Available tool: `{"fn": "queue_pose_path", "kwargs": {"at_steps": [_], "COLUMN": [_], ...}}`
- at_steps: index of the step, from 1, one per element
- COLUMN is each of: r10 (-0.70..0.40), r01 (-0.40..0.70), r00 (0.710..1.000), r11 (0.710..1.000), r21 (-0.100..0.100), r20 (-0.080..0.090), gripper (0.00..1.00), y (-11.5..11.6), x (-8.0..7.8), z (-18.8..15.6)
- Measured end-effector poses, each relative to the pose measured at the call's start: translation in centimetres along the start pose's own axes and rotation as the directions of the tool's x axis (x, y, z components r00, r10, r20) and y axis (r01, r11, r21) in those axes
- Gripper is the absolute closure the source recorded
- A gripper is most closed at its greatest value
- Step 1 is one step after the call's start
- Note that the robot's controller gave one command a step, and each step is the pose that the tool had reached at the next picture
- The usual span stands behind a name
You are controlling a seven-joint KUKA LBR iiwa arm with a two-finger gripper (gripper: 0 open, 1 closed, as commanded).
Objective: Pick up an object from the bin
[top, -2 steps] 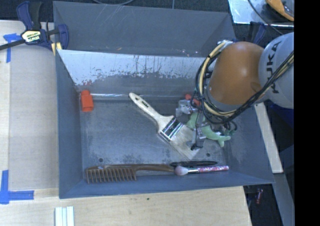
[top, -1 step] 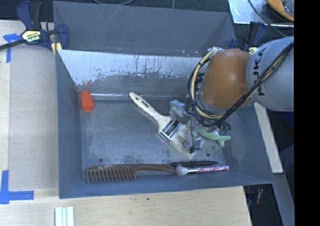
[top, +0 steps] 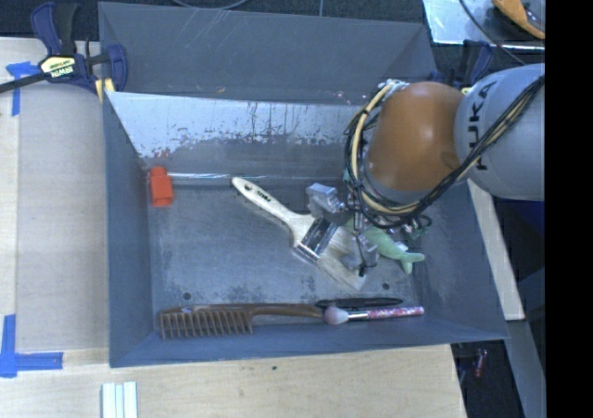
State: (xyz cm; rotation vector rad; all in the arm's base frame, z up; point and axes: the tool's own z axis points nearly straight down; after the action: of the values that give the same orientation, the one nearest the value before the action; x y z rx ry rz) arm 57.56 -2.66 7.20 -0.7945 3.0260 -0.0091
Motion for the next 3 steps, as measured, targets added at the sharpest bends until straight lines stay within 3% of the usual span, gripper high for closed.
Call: {"fn": "queue_pose_path", "kwargs": {"at_steps": [1, 3], "r10": [0.208, 0.21], "r01": [-0.208, -0.21], "r00": [0.978, 0.977], "r11": [0.978, 0.978], "r21": [0.002, 0.001], "r20": [0.019, 0.019], "gripper": [1.0, 1.0], "y": [1.26, 1.25], "x": [-3.04, -3.03], "z": [-0.53, -0.54]}}
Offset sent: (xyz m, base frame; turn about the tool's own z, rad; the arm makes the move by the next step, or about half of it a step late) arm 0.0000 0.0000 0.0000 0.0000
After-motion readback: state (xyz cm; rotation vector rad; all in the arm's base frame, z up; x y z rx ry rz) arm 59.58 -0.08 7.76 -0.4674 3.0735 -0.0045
